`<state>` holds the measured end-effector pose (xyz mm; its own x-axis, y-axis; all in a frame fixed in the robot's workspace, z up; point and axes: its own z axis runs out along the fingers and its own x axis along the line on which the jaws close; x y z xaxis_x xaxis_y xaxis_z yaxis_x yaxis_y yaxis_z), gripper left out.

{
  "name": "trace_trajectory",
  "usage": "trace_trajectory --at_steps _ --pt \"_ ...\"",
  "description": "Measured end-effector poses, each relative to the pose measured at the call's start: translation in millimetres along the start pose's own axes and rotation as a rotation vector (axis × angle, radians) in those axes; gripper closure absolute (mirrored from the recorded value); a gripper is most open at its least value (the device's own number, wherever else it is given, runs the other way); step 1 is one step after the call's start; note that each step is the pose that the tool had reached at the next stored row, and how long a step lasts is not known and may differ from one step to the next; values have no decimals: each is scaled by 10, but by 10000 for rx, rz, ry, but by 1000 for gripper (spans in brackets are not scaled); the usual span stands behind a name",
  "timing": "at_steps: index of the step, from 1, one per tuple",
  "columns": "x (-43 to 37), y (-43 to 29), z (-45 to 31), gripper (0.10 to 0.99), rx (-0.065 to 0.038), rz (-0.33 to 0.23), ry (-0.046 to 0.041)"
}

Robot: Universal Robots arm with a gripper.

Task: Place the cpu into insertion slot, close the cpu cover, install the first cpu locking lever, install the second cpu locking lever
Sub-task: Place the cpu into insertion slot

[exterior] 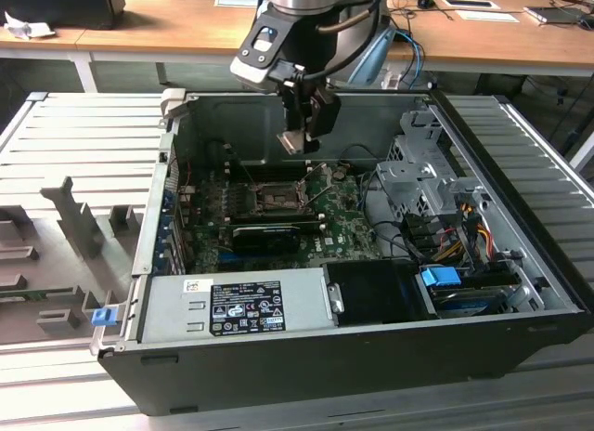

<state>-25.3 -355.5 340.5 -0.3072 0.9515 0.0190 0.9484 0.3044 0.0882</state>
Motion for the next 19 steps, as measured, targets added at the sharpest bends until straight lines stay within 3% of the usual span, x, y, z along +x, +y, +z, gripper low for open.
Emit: trace_trajectory --at_steps 8,19 --pt "0 -1 13 557 -17 862 -76" --pt "0 -3 29 557 -31 1596 -142"
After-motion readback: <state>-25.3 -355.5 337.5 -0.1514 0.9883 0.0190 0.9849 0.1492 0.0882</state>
